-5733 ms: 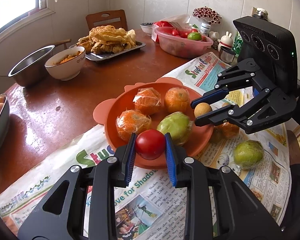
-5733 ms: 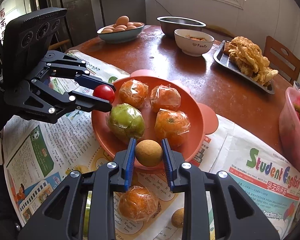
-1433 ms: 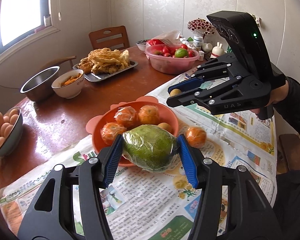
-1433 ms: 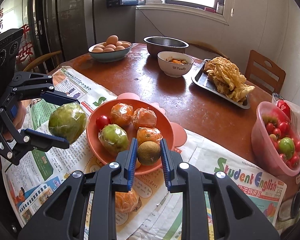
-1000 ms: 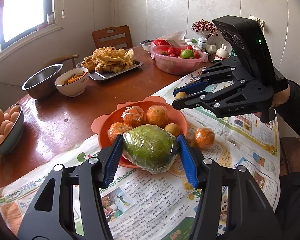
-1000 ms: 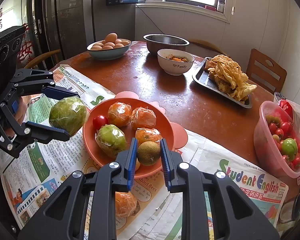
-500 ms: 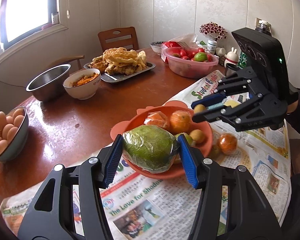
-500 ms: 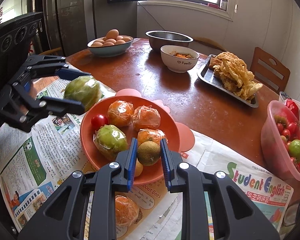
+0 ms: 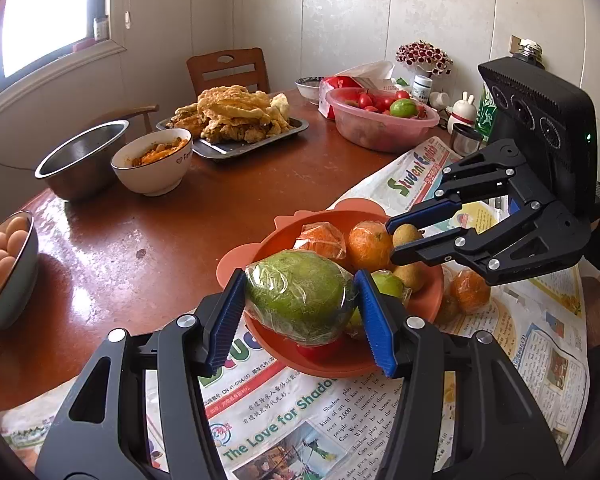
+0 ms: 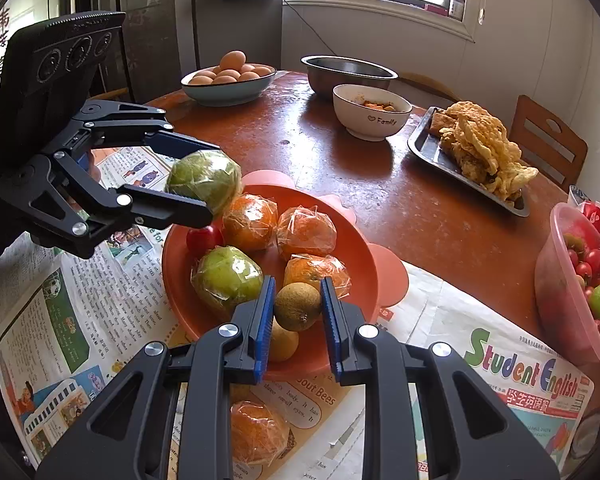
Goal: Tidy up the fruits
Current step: 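Carry the pomelo and brown fruit onto the orange plate and open both tools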
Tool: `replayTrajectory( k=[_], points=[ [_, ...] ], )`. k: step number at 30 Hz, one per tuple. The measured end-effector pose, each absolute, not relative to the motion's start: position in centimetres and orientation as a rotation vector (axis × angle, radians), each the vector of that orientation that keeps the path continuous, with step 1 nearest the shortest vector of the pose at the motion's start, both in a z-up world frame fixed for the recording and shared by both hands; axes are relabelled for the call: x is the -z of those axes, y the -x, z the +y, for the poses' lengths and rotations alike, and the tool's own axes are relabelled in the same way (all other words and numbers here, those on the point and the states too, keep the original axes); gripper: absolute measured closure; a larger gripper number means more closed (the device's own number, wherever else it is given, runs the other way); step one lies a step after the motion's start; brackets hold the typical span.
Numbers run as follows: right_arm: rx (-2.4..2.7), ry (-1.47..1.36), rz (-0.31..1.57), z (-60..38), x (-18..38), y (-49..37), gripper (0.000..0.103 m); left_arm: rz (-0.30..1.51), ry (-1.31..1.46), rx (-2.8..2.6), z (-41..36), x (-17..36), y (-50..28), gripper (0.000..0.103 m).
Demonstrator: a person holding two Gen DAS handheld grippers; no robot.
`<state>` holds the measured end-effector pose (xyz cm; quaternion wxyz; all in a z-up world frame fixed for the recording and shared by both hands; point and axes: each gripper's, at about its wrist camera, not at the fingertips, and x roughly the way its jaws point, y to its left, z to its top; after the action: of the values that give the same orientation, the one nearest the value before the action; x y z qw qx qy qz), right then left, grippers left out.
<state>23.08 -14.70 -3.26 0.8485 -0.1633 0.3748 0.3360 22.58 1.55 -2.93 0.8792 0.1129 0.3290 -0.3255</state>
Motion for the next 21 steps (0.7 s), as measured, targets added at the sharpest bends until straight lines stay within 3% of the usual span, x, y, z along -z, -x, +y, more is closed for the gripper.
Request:
replayTrajectory(
  k=[14,21],
  points=[
    [-0.716,0.362,0.770,-14.51,3.40,-22.44,0.080,0.689,-0.261,0.671,1.40,3.60,-22.77,0.055],
    [-0.728,0.349,0.777,-14.62,3.31,-22.48,0.079,0.659,-0.233,0.674,1.58,2.91,-23.15,0.048]
  ],
)
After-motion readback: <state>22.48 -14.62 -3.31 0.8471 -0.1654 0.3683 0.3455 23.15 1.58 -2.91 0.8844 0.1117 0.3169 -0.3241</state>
